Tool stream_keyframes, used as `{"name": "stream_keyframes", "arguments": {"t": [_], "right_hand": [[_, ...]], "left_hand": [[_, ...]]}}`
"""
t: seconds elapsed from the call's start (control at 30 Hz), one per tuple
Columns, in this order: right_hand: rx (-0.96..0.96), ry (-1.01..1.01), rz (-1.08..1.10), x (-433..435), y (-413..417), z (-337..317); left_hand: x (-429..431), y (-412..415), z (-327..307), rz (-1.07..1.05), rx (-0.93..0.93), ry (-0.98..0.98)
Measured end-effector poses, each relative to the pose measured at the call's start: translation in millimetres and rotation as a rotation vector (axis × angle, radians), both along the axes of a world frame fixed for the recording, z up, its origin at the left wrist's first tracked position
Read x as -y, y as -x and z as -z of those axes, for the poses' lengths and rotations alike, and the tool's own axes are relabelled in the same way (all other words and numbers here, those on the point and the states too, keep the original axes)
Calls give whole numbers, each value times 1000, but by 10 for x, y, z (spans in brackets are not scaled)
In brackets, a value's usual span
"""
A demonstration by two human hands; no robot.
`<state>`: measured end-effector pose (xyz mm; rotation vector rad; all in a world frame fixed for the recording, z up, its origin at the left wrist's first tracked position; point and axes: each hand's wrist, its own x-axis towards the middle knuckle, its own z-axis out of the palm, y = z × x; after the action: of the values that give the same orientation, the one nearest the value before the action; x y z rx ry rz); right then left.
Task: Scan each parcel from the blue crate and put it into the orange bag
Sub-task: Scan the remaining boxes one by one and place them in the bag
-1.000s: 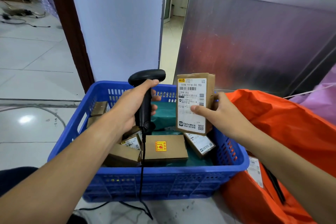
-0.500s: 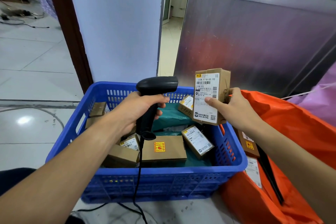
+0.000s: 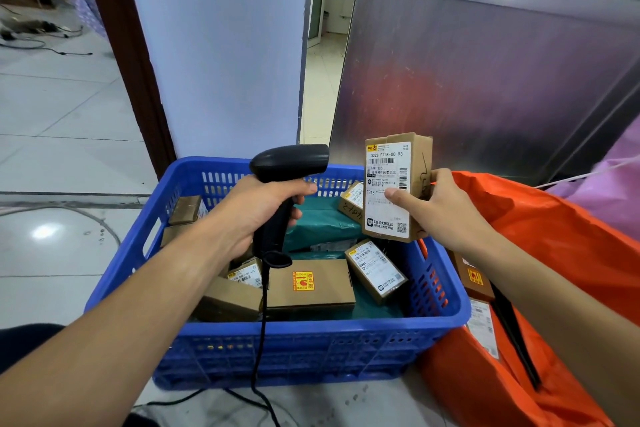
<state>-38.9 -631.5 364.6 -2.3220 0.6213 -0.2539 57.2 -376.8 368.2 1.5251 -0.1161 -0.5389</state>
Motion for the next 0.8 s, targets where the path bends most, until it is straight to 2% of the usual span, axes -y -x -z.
{"name": "stream_keyframes", "arguments": {"t": [0.8], "right_hand": [[-17,47,21,-26,17,-11]], "left_hand": [[17,-1,33,4,53,-37]]}}
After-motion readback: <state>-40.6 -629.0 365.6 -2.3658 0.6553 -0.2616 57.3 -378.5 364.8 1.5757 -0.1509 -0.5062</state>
